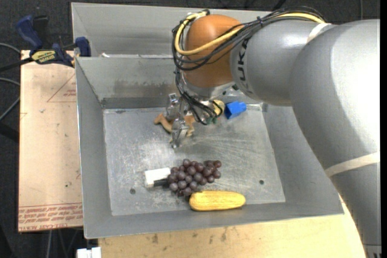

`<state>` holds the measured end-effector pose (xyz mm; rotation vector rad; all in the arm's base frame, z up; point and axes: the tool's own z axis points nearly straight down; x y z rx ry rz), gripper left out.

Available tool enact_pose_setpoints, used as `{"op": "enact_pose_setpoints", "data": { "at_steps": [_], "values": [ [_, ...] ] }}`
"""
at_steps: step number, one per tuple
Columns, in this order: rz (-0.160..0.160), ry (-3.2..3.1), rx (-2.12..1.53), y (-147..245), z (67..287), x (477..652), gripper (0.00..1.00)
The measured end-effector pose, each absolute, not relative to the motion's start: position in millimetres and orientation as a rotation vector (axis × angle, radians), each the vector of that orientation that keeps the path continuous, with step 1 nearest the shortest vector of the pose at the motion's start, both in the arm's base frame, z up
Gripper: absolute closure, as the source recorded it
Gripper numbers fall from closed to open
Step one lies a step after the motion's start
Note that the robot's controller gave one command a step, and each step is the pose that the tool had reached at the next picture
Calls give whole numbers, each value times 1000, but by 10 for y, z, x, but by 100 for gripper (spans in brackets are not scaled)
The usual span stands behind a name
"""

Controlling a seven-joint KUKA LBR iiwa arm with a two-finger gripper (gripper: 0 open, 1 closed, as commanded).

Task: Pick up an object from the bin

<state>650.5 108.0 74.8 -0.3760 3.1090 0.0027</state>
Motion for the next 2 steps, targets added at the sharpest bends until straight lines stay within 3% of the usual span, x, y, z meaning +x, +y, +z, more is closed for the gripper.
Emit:
{"op": "enact_pose_setpoints", "data": {
  "at_steps": [1, 2],
  "values": [
    [3, 3109, -375, 1078, 747, 6505, 100],
    [2, 3099, -495, 1126, 2003, 6280, 100]
  ]
}}
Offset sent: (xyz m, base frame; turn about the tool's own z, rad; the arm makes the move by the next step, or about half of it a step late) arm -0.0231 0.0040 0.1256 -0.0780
